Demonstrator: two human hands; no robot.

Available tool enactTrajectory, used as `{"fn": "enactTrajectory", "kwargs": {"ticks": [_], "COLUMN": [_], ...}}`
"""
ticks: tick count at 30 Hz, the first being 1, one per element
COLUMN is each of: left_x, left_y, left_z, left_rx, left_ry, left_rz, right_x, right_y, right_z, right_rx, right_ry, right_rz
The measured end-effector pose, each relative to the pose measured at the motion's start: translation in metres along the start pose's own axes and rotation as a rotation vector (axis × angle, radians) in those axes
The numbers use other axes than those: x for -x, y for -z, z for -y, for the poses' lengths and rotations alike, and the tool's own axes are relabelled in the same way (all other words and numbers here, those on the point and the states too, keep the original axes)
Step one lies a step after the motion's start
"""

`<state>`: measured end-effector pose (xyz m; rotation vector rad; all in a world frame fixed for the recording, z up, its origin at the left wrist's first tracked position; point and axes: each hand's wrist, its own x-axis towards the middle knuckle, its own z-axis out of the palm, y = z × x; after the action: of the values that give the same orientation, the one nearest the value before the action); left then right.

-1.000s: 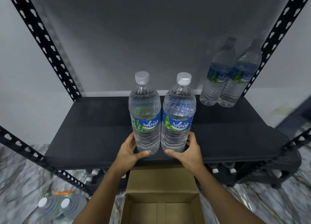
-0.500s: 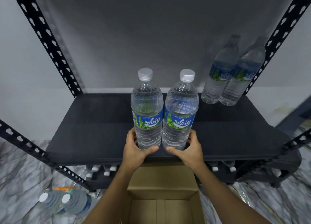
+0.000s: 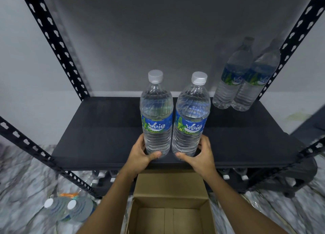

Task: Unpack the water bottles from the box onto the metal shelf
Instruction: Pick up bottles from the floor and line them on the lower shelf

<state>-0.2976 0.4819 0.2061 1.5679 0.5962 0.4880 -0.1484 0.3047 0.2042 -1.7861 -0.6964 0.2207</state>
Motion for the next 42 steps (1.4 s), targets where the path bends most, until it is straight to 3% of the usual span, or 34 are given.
{"fn": "enactTrajectory", "kwargs": {"ticks": [4, 14, 20, 27, 42], "left_x": [0.006, 0.013, 0.013, 0.008, -0.118], "left_y": [-0.001, -0.010, -0.013, -0.018, -0.011], "left_z": [0.000, -0.001, -0.003, -0.009, -0.027], "left_rx": [-0.004, -0.021, -0.038, -0.077, -0.268], "left_ry": [-0.013, -0.048, -0.039, -0.083, -0.104], "left_rz": [-0.028, -0.170, -0.209, -0.256, -0.305], "right_x": [0.003, 0.002, -0.005, -0.011, -0.135], "right_y": [-0.001, 0.001, 0.003, -0.002, -0.044], "right_z": [-0.001, -0.004, 0.000, -0.001, 0.002], "right_rx": [-0.015, -0.182, -0.166, -0.113, 0.006], "right_ry": [0.045, -0.038, -0.021, 0.023, -0.056], "right_rz": [-0.007, 0.004, 0.070, 0.033, -0.004]}}
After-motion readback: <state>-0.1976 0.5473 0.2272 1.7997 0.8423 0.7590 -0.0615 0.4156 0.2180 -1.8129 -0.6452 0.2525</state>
